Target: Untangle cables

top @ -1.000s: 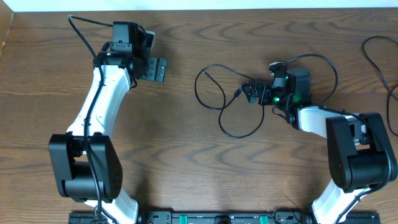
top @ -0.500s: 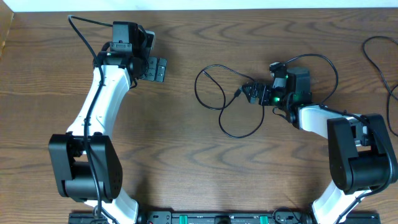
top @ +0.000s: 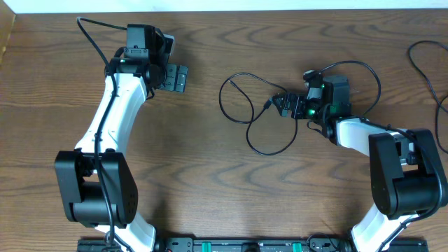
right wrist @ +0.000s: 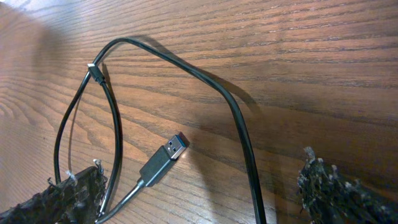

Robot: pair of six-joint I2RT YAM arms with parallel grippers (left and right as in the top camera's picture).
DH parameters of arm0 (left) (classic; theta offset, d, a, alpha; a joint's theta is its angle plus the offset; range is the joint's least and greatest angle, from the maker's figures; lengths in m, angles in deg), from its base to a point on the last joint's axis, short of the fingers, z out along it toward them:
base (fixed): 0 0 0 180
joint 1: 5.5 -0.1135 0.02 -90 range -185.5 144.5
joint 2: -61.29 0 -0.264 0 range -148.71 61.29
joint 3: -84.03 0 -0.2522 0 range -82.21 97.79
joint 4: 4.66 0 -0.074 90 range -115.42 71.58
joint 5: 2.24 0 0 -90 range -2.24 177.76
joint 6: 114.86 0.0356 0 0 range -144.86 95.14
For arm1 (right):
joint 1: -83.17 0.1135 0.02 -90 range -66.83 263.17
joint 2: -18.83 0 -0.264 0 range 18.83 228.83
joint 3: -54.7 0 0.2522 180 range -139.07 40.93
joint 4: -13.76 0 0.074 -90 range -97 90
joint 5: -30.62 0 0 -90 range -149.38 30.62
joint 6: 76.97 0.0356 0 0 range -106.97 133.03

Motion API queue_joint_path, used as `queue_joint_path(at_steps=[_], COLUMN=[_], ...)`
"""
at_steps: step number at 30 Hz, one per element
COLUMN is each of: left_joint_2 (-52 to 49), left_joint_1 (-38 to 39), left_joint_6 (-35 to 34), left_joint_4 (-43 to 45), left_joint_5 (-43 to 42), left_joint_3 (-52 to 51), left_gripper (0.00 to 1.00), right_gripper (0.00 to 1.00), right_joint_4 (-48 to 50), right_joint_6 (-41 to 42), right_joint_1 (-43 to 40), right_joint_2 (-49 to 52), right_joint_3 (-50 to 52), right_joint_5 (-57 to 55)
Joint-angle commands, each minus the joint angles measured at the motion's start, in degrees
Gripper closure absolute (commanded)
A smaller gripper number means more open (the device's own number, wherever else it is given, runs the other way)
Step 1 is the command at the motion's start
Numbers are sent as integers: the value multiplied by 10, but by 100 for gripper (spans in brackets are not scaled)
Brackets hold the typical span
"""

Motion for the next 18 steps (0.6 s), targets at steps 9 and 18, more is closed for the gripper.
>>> queue_joint_path(at_steps=[9, 18], left_joint_2=[0, 0], left_joint_1=[1, 1], left_joint_6=[-3, -3], left_joint_4=[-2, -2], left_joint_5=[5, 5], left_joint_3=[-5, -5], left_gripper=[2, 2], right_gripper=[1, 1], right_joint_4=[-34, -40], right_joint_6=[21, 21], right_joint_1=[6, 6], right_joint_2=[21, 21], right_joint_3=[18, 18], right_joint_5=[-16, -16])
